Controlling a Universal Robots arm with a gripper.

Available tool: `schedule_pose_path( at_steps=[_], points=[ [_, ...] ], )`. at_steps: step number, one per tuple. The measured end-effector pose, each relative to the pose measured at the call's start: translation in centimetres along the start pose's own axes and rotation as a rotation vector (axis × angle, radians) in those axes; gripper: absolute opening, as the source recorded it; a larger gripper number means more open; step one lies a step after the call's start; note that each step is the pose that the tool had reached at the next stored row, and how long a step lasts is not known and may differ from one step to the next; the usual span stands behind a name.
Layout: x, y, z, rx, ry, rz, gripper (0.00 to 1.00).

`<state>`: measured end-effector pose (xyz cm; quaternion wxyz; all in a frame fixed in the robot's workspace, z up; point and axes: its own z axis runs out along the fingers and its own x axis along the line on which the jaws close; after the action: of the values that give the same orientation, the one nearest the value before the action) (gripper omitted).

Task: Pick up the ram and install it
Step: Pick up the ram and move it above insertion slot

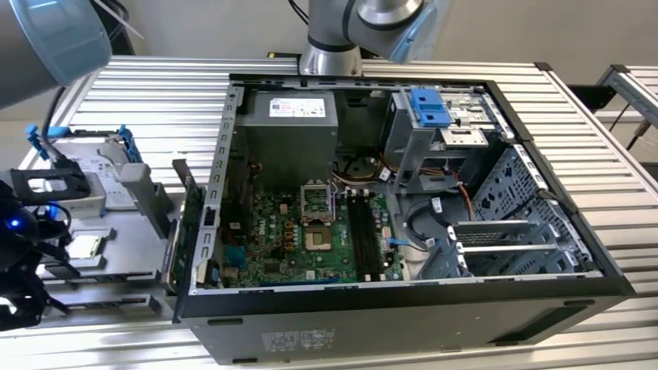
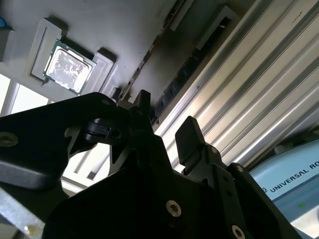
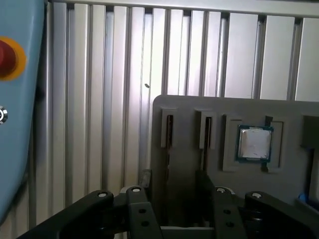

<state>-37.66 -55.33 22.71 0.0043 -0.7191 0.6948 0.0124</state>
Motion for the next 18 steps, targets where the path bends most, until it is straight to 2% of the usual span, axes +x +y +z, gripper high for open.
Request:
schedule_pose_path(
  at_steps=[5, 11, 18],
  points=[
    [0.19, -0.06, 0.91, 0.0, 0.0, 0.0, 1.0],
    [0.24, -0.56, 2.0, 0.0, 0.0004, 0.0, 1.0],
    [0.26, -0.32, 3.05, -0.0002, 0.0022, 0.002, 1.0]
  ],
)
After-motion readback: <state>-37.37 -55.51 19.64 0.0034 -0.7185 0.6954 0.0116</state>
